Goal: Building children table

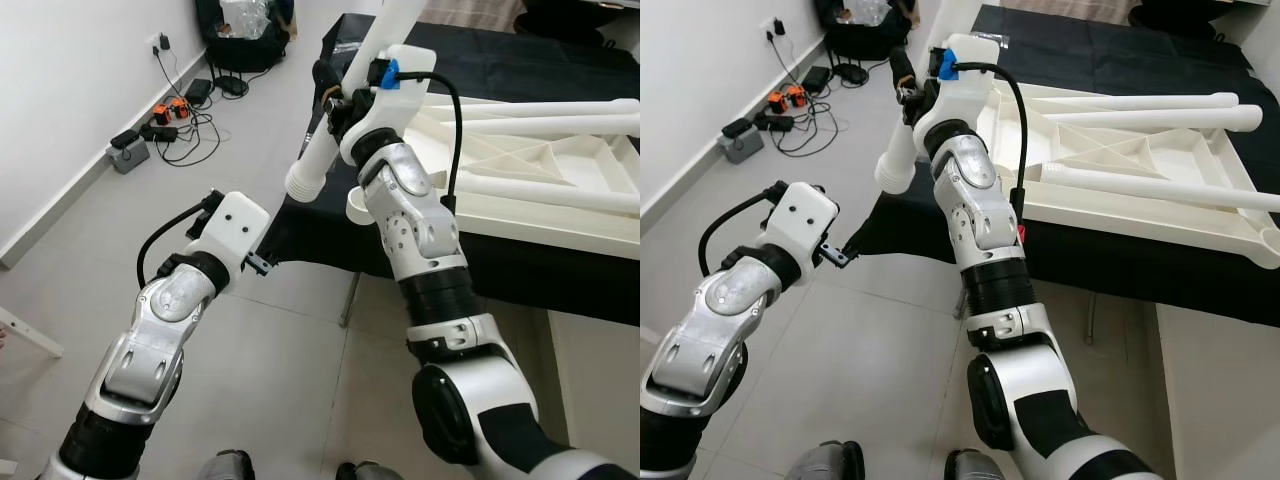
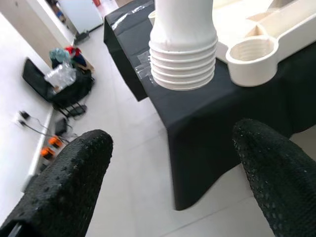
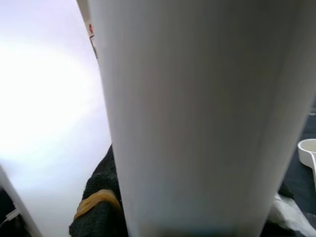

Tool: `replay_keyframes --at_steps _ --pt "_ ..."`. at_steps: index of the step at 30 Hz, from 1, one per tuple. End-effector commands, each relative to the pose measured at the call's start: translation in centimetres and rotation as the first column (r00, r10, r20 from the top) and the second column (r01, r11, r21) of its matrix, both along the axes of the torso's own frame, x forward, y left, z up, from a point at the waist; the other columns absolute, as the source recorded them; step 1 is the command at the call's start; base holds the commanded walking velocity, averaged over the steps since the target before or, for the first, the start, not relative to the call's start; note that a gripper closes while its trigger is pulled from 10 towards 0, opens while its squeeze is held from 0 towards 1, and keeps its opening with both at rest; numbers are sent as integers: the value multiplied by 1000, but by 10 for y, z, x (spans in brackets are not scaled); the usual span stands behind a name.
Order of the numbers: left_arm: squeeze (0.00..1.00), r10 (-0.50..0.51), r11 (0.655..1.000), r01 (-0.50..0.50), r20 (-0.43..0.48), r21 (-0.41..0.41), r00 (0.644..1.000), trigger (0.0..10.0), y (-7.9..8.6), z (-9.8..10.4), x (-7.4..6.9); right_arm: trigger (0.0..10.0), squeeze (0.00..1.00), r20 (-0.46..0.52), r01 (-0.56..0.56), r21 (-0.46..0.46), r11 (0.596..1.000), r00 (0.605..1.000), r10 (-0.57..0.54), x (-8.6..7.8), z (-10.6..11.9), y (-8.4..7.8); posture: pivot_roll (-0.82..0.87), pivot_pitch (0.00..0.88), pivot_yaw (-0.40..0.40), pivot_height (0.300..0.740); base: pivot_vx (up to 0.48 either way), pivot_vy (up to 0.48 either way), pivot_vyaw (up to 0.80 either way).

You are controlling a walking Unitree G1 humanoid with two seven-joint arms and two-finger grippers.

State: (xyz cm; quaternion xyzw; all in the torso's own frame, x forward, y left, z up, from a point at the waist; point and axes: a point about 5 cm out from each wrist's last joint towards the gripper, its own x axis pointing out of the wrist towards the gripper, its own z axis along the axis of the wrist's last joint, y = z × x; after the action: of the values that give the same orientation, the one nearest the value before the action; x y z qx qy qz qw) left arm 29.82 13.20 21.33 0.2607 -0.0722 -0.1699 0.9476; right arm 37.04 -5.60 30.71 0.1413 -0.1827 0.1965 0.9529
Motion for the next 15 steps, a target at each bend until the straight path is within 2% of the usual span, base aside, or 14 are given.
replay_keyframes --at_steps 1,3,8,15 --pt "0 -7 998 6 20 63 1000 10000 1 -2 4 10000 0 10 -38 1 999 999 38 -5 2 5 13 120 -40 740 0 0 0" --pt "0 -1 996 -2 44 89 999 10000 3 0 9 10000 0 13 -56 -14 998 998 56 -7 2 7 11 127 -43 740 0 0 0" --pt "0 2 996 -7 50 88 999 10000 4 0 11 10000 0 16 -63 -22 998 998 63 -8 1 7 11 127 -43 740 0 0 0" --pt "0 15 996 -25 114 85 993 10000 10 4 16 10000 0 -8 -120 -27 992 993 120 -17 -4 10 7 136 -46 740 0 0 0"
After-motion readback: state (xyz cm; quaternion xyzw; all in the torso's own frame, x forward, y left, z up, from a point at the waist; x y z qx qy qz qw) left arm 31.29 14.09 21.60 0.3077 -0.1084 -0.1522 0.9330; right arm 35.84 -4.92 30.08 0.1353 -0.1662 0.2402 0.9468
